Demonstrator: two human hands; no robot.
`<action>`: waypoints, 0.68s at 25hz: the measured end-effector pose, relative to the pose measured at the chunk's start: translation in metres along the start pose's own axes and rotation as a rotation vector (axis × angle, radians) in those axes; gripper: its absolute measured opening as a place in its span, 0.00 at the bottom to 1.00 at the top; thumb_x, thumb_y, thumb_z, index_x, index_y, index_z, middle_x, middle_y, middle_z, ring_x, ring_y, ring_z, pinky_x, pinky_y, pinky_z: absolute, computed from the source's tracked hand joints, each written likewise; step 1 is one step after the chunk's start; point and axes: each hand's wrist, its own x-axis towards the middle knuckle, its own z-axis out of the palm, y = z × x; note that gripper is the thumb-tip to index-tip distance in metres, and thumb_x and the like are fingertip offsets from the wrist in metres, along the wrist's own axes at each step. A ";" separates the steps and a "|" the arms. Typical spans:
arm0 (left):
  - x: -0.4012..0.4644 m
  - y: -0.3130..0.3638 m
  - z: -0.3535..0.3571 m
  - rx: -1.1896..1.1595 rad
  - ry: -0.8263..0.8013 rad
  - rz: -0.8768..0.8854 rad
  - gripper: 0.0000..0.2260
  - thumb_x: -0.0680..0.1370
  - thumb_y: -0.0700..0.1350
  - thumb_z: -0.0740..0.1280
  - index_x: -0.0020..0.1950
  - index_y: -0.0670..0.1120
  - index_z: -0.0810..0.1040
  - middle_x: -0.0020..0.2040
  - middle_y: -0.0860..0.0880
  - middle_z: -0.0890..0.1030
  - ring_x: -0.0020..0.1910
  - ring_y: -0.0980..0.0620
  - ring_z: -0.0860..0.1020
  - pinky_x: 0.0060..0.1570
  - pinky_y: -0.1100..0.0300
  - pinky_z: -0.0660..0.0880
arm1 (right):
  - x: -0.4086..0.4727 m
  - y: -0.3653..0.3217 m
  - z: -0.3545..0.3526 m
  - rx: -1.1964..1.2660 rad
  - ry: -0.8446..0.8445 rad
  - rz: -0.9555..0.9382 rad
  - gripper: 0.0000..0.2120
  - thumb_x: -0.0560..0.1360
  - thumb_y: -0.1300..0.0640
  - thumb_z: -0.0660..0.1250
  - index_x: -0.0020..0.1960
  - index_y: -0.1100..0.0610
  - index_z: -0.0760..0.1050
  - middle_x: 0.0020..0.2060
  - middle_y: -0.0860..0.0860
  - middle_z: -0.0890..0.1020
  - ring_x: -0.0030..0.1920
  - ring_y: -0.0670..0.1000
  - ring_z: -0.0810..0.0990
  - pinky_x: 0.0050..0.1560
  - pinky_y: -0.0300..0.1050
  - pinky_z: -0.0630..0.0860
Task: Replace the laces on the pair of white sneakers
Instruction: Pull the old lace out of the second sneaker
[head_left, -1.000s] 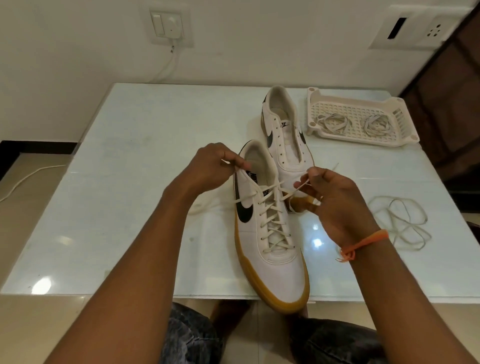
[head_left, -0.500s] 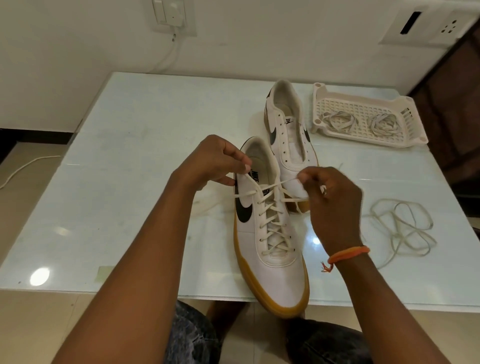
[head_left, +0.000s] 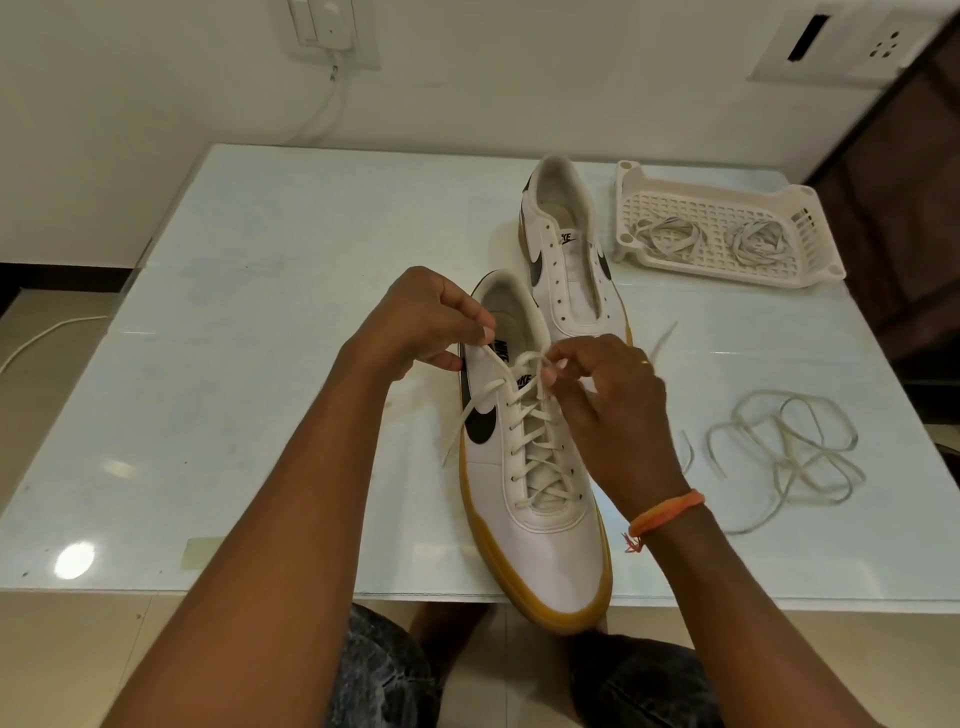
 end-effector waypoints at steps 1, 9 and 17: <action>0.000 0.000 0.000 -0.002 0.002 -0.004 0.06 0.70 0.36 0.76 0.47 0.39 0.85 0.46 0.44 0.84 0.49 0.48 0.82 0.43 0.50 0.83 | 0.001 -0.001 -0.002 0.048 0.028 0.019 0.03 0.77 0.56 0.67 0.49 0.51 0.79 0.44 0.47 0.80 0.47 0.51 0.77 0.50 0.55 0.74; -0.001 0.003 0.001 -0.022 0.002 -0.038 0.07 0.70 0.34 0.75 0.47 0.39 0.85 0.48 0.43 0.84 0.51 0.46 0.82 0.42 0.51 0.83 | 0.018 0.012 -0.031 0.689 0.332 0.731 0.08 0.76 0.62 0.66 0.41 0.52 0.79 0.38 0.49 0.80 0.41 0.46 0.76 0.47 0.44 0.74; -0.002 0.006 0.004 0.012 0.027 -0.048 0.06 0.70 0.34 0.74 0.46 0.39 0.85 0.49 0.42 0.84 0.51 0.45 0.82 0.45 0.48 0.83 | 0.006 0.001 -0.008 0.150 -0.095 0.174 0.22 0.77 0.46 0.64 0.71 0.42 0.68 0.55 0.45 0.70 0.58 0.47 0.72 0.60 0.50 0.72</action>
